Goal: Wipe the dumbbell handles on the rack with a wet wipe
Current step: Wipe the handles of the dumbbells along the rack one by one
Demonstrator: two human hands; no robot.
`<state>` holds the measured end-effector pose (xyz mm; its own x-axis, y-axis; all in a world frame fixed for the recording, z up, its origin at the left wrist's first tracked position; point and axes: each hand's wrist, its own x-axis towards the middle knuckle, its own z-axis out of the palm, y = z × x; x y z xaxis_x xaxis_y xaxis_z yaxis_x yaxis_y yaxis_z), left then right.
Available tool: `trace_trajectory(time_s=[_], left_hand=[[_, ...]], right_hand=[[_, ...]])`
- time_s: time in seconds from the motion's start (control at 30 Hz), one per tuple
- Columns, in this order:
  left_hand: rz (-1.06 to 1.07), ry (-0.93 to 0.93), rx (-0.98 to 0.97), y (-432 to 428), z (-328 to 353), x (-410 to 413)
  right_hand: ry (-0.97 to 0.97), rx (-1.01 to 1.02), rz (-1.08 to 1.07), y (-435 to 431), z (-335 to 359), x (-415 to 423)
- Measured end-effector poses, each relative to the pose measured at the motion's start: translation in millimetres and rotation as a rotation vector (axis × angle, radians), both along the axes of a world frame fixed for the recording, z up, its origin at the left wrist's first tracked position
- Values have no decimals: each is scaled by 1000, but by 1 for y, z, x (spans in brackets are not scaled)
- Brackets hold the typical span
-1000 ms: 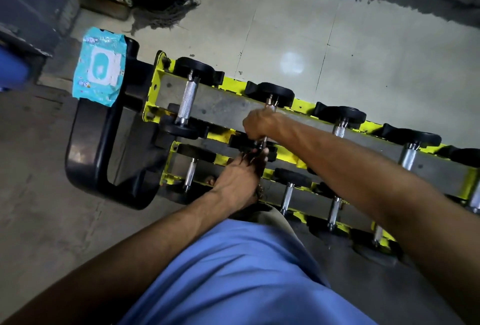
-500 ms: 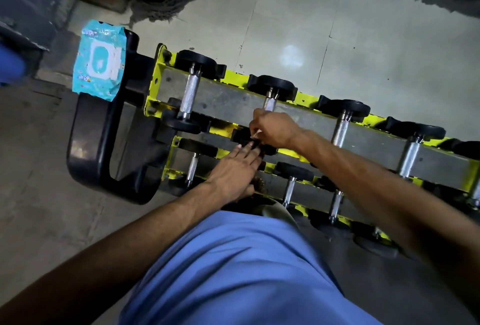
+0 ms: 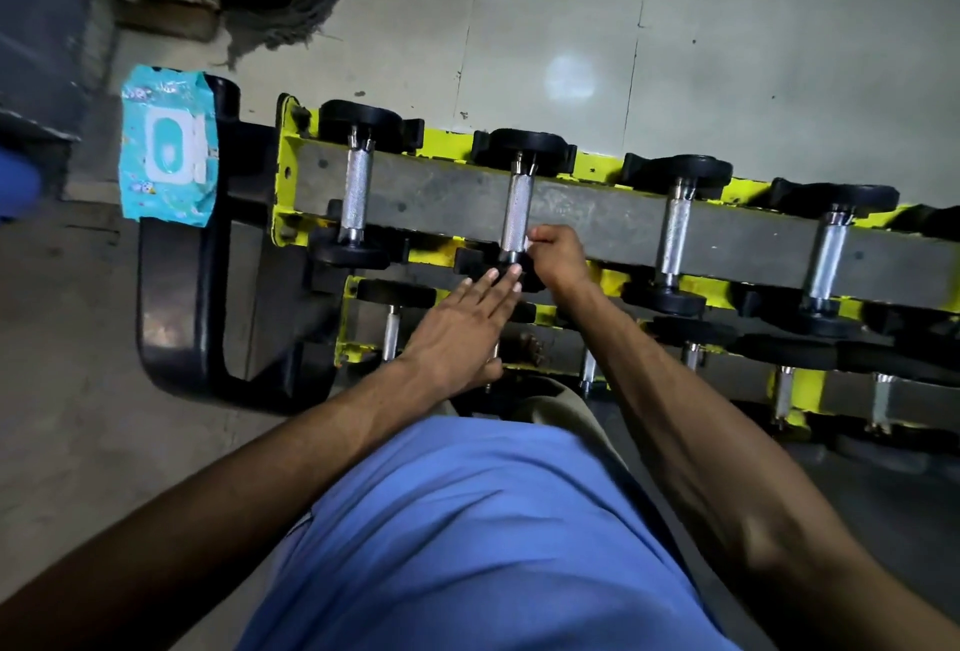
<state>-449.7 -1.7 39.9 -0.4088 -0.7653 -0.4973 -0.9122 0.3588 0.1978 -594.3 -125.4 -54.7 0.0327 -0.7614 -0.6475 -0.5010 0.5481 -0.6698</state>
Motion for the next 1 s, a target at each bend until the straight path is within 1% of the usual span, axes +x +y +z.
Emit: trace_trajectory(time_s=[0.1,0.17,0.27,0.37,0.47,0.53,0.57,0.6,0.67,0.73,0.8,0.83,0.9,0.93,1.0], left_hand=[[-14,7,13,0,0,0],[-12,13,20,-1,0,-2],[-16,13,28,-2,1,-1],[-23,9,36,-3,2,2],[-29,17,31,-4,1,4],[-32,25,31,-4,1,4],[-28,28,28,-3,1,5],[-23,34,28,-2,1,5],[-21,43,31,-2,0,6],[-25,49,20,-4,1,8],[-31,55,23,-8,3,9],[-39,53,25,-9,4,10],[-57,41,31,-8,4,11],[-61,35,31,-7,3,11],[-56,31,28,-4,0,12]], right_hand=[[-76,75,16,4,15,-7],[-73,92,-18,-10,28,-5],[-136,68,-176,-46,41,6],[-245,84,-367,-72,42,17],[-268,50,-483,-69,41,25],[-243,-23,-510,-46,45,22],[-190,-91,-476,-32,46,19],[-110,-162,-394,-17,44,14],[52,-290,-141,11,43,4],[165,-472,120,23,47,1],[249,-680,388,11,53,5],[331,-775,527,-1,56,9],[580,-935,703,-33,59,17],[682,-975,747,-45,61,19],[799,-982,886,-50,65,19]])
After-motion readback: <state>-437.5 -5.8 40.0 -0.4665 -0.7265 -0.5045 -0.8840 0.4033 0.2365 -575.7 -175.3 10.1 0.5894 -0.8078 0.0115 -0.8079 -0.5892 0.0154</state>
